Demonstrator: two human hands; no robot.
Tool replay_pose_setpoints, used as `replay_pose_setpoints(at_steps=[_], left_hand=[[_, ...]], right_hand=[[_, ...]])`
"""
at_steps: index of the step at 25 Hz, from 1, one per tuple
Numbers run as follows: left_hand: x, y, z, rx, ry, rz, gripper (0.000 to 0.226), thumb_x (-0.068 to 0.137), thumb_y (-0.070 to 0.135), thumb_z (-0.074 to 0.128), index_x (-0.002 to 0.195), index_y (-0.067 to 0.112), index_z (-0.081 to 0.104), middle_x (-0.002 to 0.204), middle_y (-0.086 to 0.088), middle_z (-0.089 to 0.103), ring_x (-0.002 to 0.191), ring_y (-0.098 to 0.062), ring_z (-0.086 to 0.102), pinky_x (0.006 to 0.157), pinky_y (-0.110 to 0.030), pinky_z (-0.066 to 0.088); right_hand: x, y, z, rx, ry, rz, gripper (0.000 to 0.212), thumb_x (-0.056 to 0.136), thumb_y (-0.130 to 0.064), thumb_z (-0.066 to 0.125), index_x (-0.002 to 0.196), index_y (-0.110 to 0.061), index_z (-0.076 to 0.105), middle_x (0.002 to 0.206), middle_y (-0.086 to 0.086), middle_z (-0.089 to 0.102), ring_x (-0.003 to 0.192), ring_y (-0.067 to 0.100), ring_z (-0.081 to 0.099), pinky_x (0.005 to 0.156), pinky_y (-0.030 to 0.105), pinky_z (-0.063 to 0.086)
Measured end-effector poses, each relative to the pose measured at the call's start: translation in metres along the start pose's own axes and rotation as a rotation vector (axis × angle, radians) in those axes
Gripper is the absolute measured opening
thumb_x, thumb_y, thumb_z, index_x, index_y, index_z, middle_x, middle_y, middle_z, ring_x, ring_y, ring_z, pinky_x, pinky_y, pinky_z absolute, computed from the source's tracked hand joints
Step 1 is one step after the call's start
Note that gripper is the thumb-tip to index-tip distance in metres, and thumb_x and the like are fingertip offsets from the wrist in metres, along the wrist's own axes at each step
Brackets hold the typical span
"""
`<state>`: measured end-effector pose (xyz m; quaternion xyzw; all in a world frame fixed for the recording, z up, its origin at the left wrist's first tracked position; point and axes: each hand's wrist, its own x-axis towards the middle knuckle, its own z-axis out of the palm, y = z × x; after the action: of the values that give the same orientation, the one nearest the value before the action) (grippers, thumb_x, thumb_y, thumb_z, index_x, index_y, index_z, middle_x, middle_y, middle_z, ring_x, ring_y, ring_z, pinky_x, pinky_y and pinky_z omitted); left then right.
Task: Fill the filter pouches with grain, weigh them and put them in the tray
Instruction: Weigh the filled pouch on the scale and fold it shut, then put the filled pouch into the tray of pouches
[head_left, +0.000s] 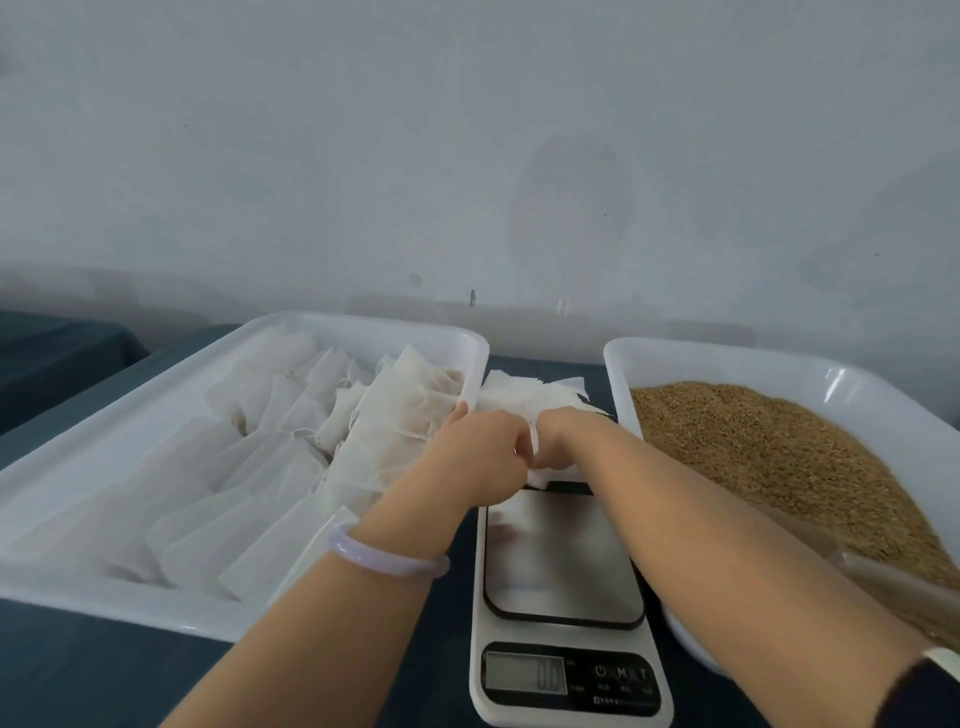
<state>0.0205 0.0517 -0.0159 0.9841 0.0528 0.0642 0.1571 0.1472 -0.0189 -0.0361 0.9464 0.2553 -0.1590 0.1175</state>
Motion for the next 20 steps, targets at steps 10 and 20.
replay_pose_setpoints(at_steps=[10, 20], left_hand=[[0.000, 0.000, -0.001, -0.051, -0.012, -0.024, 0.024, 0.086, 0.009, 0.047, 0.094, 0.029, 0.058, 0.097, 0.008, 0.063, 0.109, -0.015, 0.051, 0.117, -0.028, 0.006], [-0.005, 0.003, -0.003, -0.043, 0.011, -0.038, 0.027, 0.087, 0.009, 0.048, 0.101, 0.026, 0.063, 0.098, 0.009, 0.060, 0.101, -0.015, 0.041, 0.112, -0.027, 0.012]], right_hand=[[-0.014, 0.008, -0.001, 0.017, 0.303, 0.010, 0.015, 0.093, -0.019, 0.049, 0.105, -0.015, 0.058, 0.104, 0.002, 0.057, 0.086, 0.022, 0.052, 0.066, 0.030, 0.038], [-0.015, 0.004, 0.009, -0.304, 0.102, -0.143, 0.029, 0.092, -0.009, 0.049, 0.120, -0.010, 0.055, 0.127, 0.006, 0.054, 0.118, 0.026, 0.050, 0.094, 0.036, 0.041]])
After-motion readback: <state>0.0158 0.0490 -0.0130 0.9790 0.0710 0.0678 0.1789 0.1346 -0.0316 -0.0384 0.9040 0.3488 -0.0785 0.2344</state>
